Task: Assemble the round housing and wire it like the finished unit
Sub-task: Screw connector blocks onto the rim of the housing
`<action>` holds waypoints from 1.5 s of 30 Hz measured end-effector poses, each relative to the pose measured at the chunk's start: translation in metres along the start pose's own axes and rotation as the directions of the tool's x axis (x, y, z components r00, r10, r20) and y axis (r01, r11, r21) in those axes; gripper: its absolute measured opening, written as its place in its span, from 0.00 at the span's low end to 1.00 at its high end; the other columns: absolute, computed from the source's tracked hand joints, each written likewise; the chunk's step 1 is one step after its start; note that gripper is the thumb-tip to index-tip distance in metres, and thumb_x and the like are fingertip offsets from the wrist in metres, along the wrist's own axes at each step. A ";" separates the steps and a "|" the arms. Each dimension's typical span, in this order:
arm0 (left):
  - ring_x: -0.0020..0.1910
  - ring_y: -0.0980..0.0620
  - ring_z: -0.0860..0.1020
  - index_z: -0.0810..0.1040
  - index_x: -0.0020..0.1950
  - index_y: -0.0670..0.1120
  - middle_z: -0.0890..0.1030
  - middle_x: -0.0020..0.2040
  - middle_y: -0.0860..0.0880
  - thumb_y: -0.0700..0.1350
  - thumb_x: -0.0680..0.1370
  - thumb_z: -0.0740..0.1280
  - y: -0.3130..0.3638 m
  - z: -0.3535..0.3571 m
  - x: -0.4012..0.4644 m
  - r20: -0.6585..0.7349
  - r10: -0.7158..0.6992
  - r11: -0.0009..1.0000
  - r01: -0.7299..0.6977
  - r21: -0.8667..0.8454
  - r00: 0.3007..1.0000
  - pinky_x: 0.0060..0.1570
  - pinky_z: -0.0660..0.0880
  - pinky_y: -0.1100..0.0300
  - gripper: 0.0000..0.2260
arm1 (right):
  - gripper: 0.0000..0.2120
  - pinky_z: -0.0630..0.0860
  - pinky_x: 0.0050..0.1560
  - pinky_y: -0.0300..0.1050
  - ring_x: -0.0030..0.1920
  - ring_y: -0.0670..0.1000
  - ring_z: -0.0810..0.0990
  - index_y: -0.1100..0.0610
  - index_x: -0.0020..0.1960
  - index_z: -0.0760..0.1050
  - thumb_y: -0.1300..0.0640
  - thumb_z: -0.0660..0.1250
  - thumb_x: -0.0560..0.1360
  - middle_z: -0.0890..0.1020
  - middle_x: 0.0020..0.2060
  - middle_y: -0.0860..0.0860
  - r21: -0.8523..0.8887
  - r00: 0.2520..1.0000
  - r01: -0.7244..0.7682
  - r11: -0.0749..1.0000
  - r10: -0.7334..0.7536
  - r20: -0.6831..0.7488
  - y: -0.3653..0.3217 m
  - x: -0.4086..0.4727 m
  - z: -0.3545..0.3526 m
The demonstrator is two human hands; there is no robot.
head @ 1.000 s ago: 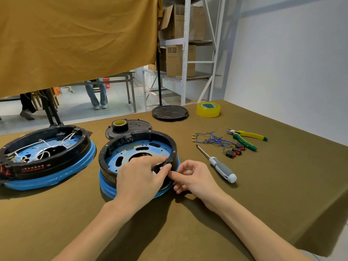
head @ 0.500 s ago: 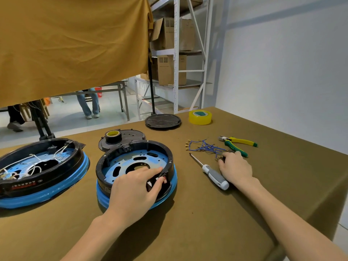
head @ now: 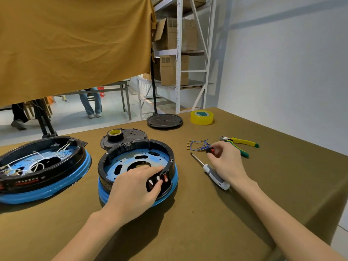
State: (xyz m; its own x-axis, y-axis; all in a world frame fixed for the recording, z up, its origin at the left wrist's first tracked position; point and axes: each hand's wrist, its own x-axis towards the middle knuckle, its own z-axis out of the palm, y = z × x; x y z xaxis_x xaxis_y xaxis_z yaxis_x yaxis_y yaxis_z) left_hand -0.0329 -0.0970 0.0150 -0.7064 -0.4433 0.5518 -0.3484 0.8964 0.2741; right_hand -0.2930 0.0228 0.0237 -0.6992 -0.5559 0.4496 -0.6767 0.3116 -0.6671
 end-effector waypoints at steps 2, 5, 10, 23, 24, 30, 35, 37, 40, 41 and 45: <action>0.54 0.64 0.79 0.80 0.69 0.54 0.84 0.56 0.60 0.51 0.77 0.73 -0.006 -0.005 0.004 0.038 0.003 0.997 0.000 -0.072 0.999 0.55 0.75 0.72 0.19 | 0.08 0.75 0.43 0.30 0.45 0.43 0.81 0.50 0.53 0.83 0.57 0.75 0.75 0.83 0.44 0.46 0.212 0.999 0.045 0.976 -0.047 0.006 -0.024 -0.019 0.004; 0.52 0.66 0.79 0.81 0.67 0.54 0.83 0.54 0.61 0.48 0.76 0.75 -0.016 -0.014 0.009 0.114 0.015 0.986 0.004 -0.165 0.993 0.54 0.80 0.67 0.19 | 0.09 0.81 0.45 0.37 0.43 0.45 0.84 0.49 0.52 0.84 0.59 0.76 0.74 0.87 0.42 0.45 0.518 0.984 0.045 0.854 -0.128 0.125 -0.050 -0.047 0.015; 0.52 0.69 0.78 0.83 0.64 0.54 0.83 0.51 0.63 0.46 0.75 0.76 -0.023 -0.019 0.008 0.131 0.028 0.981 -0.002 -0.196 0.991 0.50 0.75 0.76 0.17 | 0.13 0.82 0.53 0.49 0.49 0.54 0.86 0.54 0.60 0.84 0.65 0.71 0.78 0.87 0.48 0.53 0.773 0.912 -0.263 0.577 -0.113 0.394 -0.064 -0.066 0.027; 0.52 0.60 0.82 0.85 0.58 0.55 0.85 0.50 0.62 0.53 0.76 0.70 -0.001 -0.028 0.011 -0.041 0.123 0.913 -0.129 -0.388 0.992 0.53 0.77 0.69 0.12 | 0.14 0.81 0.44 0.39 0.43 0.53 0.84 0.52 0.55 0.86 0.64 0.78 0.72 0.84 0.46 0.47 0.706 0.944 0.120 0.698 -0.300 0.137 -0.073 -0.089 0.027; 0.51 0.60 0.82 0.86 0.58 0.53 0.85 0.49 0.61 0.51 0.76 0.70 0.000 -0.027 0.011 -0.057 0.122 0.913 -0.135 -0.385 0.991 0.52 0.76 0.70 0.12 | 0.16 0.81 0.45 0.40 0.43 0.53 0.84 0.51 0.56 0.86 0.65 0.78 0.72 0.84 0.46 0.46 0.714 0.939 0.118 0.691 -0.312 0.146 -0.073 -0.090 0.027; 0.52 0.61 0.82 0.85 0.57 0.54 0.84 0.50 0.63 0.48 0.75 0.71 -0.001 -0.025 0.010 -0.066 0.100 0.910 -0.118 -0.398 0.993 0.52 0.75 0.73 0.12 | 0.21 0.81 0.47 0.39 0.43 0.51 0.83 0.48 0.58 0.85 0.68 0.77 0.71 0.83 0.47 0.47 0.736 0.922 0.113 0.668 -0.346 0.172 -0.072 -0.090 0.026; 0.53 0.62 0.82 0.83 0.58 0.58 0.84 0.51 0.64 0.50 0.75 0.70 -0.001 -0.024 0.009 -0.049 0.075 0.905 -0.089 -0.416 0.996 0.52 0.74 0.74 0.12 | 0.20 0.81 0.48 0.40 0.43 0.52 0.83 0.48 0.58 0.85 0.67 0.77 0.72 0.84 0.47 0.48 0.738 0.923 0.095 0.668 -0.336 0.186 -0.071 -0.090 0.026; 0.54 0.62 0.82 0.84 0.58 0.57 0.84 0.51 0.65 0.50 0.75 0.70 -0.002 -0.023 0.008 -0.033 0.084 0.904 -0.090 -0.417 0.996 0.53 0.74 0.74 0.12 | 0.19 0.82 0.48 0.41 0.43 0.52 0.83 0.49 0.58 0.85 0.67 0.77 0.72 0.84 0.47 0.48 0.733 0.925 0.086 0.675 -0.327 0.193 -0.070 -0.091 0.026; 0.53 0.59 0.82 0.85 0.58 0.56 0.85 0.50 0.63 0.48 0.77 0.73 -0.005 -0.022 0.009 -0.013 0.100 0.907 -0.097 -0.410 0.995 0.52 0.75 0.72 0.10 | 0.17 0.79 0.45 0.37 0.42 0.48 0.82 0.49 0.58 0.85 0.66 0.76 0.73 0.83 0.46 0.46 0.710 0.922 0.089 0.699 -0.327 0.206 -0.070 -0.091 0.025; 0.53 0.57 0.82 0.85 0.58 0.55 0.85 0.50 0.62 0.48 0.77 0.73 -0.005 -0.022 0.009 -0.002 0.103 0.910 -0.095 -0.403 0.995 0.52 0.75 0.70 0.10 | 0.16 0.78 0.43 0.35 0.41 0.46 0.82 0.49 0.58 0.85 0.65 0.76 0.74 0.83 0.45 0.46 0.707 0.921 0.081 0.703 -0.325 0.217 -0.070 -0.091 0.024; 0.51 0.56 0.82 0.85 0.55 0.54 0.84 0.47 0.62 0.52 0.76 0.73 -0.006 -0.022 0.010 0.040 0.101 0.918 -0.077 -0.390 0.994 0.52 0.76 0.66 0.09 | 0.16 0.80 0.43 0.38 0.40 0.48 0.83 0.51 0.60 0.84 0.60 0.71 0.74 0.82 0.46 0.48 0.737 0.919 -0.019 0.676 -0.278 0.279 -0.067 -0.088 0.022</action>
State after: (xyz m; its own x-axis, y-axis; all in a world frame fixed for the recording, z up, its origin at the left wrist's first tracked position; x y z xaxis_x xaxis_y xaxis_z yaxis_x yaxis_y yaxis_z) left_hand -0.0239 -0.1064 0.0362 -0.7621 -0.3502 0.5447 -0.0248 0.8563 0.5158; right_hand -0.1812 0.0339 0.0160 -0.3896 -0.8129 0.4328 -0.2741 -0.3463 -0.8972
